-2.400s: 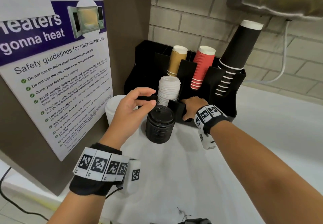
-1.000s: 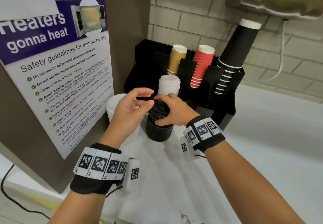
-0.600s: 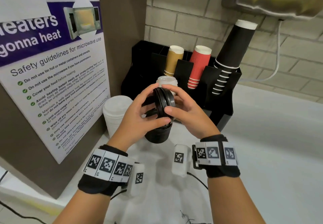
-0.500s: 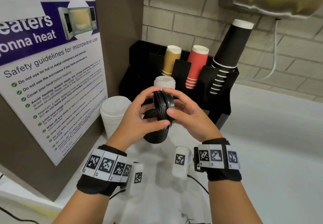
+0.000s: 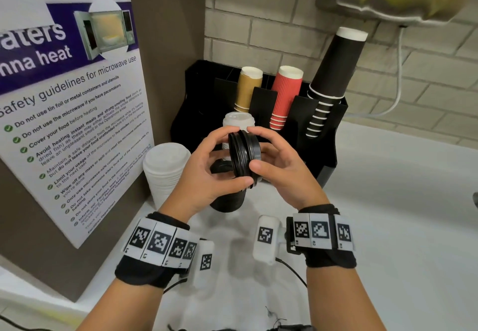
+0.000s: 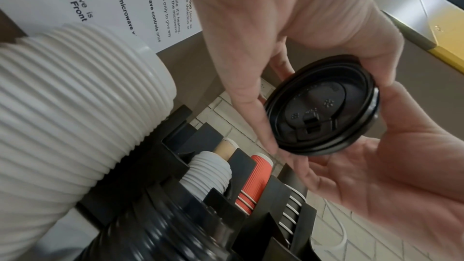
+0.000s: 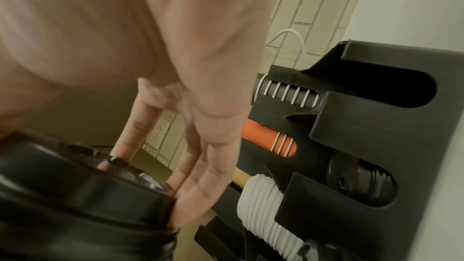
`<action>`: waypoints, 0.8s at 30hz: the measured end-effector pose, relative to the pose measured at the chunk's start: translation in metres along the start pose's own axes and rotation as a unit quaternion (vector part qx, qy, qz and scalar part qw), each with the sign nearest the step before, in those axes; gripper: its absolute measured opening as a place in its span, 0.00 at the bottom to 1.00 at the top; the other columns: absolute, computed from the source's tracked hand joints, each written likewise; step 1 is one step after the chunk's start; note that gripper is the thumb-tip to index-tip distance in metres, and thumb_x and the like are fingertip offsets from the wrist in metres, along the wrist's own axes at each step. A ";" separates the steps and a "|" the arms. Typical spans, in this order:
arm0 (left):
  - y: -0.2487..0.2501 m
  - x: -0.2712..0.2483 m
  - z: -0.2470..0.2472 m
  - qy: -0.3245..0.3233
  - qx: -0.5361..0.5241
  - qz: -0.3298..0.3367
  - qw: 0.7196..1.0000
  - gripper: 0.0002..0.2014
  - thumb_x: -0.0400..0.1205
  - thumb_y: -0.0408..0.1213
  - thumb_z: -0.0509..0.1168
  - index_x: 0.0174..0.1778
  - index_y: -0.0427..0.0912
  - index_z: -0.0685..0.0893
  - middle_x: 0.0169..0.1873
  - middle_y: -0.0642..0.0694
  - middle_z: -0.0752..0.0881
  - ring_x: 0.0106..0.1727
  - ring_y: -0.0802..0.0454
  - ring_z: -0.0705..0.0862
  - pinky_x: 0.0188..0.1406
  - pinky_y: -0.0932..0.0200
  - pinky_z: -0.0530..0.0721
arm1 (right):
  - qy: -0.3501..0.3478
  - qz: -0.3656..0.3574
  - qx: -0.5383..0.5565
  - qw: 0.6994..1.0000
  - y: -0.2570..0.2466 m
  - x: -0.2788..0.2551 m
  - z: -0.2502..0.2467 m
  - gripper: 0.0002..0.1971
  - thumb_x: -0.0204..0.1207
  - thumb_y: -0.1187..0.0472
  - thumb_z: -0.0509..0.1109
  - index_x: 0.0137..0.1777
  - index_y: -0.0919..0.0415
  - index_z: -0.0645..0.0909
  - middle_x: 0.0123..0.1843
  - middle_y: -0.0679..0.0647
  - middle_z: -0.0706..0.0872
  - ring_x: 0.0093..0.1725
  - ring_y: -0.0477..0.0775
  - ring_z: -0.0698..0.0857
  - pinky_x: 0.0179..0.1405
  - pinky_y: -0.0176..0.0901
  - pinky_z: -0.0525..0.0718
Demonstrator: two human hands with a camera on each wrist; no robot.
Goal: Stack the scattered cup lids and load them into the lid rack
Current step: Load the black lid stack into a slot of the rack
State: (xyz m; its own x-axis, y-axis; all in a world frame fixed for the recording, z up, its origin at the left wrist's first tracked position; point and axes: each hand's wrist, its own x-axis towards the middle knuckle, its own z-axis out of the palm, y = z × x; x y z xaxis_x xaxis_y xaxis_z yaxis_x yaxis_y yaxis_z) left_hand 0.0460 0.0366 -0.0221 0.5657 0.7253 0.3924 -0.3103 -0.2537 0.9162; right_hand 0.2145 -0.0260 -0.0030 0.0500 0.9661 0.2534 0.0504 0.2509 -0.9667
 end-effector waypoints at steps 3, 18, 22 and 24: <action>0.002 0.000 -0.002 -0.008 -0.006 -0.011 1.000 0.40 0.61 0.39 0.81 0.70 0.57 0.76 0.68 0.49 0.78 0.66 0.51 0.82 0.53 0.55 0.87 | -0.008 0.005 0.000 1.000 0.000 0.001 0.000 0.28 0.68 0.56 0.78 0.69 0.42 0.78 0.57 0.52 0.87 0.61 0.58 0.85 0.59 0.54 0.83; -0.002 0.003 0.003 -0.004 0.014 -0.023 1.000 0.45 0.62 0.34 0.83 0.75 0.58 0.72 0.72 0.46 0.74 0.72 0.51 0.77 0.62 0.48 0.85 | -0.011 -0.005 -0.051 0.999 -0.007 0.000 -0.004 0.33 0.64 0.59 0.82 0.70 0.47 0.77 0.58 0.49 0.87 0.62 0.53 0.85 0.60 0.46 0.84; -0.005 0.010 0.003 0.001 0.033 -0.021 0.999 0.47 0.63 0.37 0.83 0.76 0.64 0.68 0.74 0.51 0.72 0.76 0.61 0.71 0.71 0.54 0.77 | -0.020 -0.018 -0.068 0.997 -0.012 0.012 -0.008 0.31 0.64 0.62 0.82 0.67 0.49 0.78 0.55 0.48 0.87 0.58 0.52 0.87 0.57 0.44 0.84; -0.004 0.013 0.001 0.021 0.056 -0.021 0.998 0.45 0.64 0.43 0.82 0.73 0.71 0.67 0.75 0.57 0.71 0.76 0.71 0.67 0.73 0.61 0.70 | 0.004 -0.032 -0.085 0.996 -0.014 0.026 -0.018 0.30 0.62 0.63 0.83 0.65 0.50 0.79 0.55 0.48 0.86 0.57 0.49 0.87 0.56 0.42 0.85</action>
State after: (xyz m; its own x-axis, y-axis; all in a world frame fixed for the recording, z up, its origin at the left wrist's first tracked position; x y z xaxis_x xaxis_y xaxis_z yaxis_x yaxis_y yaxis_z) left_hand 0.0548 0.0465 -0.0204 0.5425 0.7629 0.3516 -0.1977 -0.2909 0.9361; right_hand 0.2331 -0.0055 0.0177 0.0489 0.9476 0.3156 0.2218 0.2978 -0.9285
